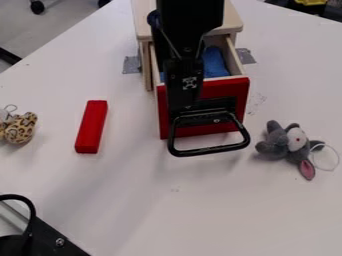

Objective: Close the drawer

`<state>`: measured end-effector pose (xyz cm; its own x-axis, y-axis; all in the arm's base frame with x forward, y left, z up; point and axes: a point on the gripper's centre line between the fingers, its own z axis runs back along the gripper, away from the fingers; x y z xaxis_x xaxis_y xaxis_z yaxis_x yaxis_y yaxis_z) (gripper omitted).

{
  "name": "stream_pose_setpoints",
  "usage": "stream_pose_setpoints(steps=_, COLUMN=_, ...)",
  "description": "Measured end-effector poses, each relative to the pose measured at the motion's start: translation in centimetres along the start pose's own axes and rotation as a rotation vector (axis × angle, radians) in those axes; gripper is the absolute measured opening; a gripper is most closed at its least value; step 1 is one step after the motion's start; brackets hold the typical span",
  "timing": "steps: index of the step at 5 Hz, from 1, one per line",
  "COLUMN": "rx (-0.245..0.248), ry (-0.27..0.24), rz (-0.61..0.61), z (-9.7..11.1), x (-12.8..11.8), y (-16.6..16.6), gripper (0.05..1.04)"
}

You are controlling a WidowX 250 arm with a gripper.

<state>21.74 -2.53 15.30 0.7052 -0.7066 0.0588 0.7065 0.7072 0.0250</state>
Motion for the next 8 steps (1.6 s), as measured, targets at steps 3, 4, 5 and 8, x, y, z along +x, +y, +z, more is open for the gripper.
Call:
stream_pose_setpoints(steps=3, rx=-0.029, ry=0.045, rz=-0.081, z=-2.7, x=-0.2, y=-2.4, gripper=0.998)
stream_pose_setpoints(steps=4, rx=-0.037, ry=0.038, rz=-0.089, z=-2.8, x=-0.2, y=-3.5, gripper=0.998)
stream_pose_setpoints(steps=5, rx=-0.05, ry=0.061, rz=-0.145, z=-4.1, x=-0.1, y=-5.4, gripper=0.998)
stream_pose_setpoints(steps=8, rx=-0.057, ry=0.124, rz=-0.159, z=-7.2, x=-0.2, y=-5.7, gripper=0.998)
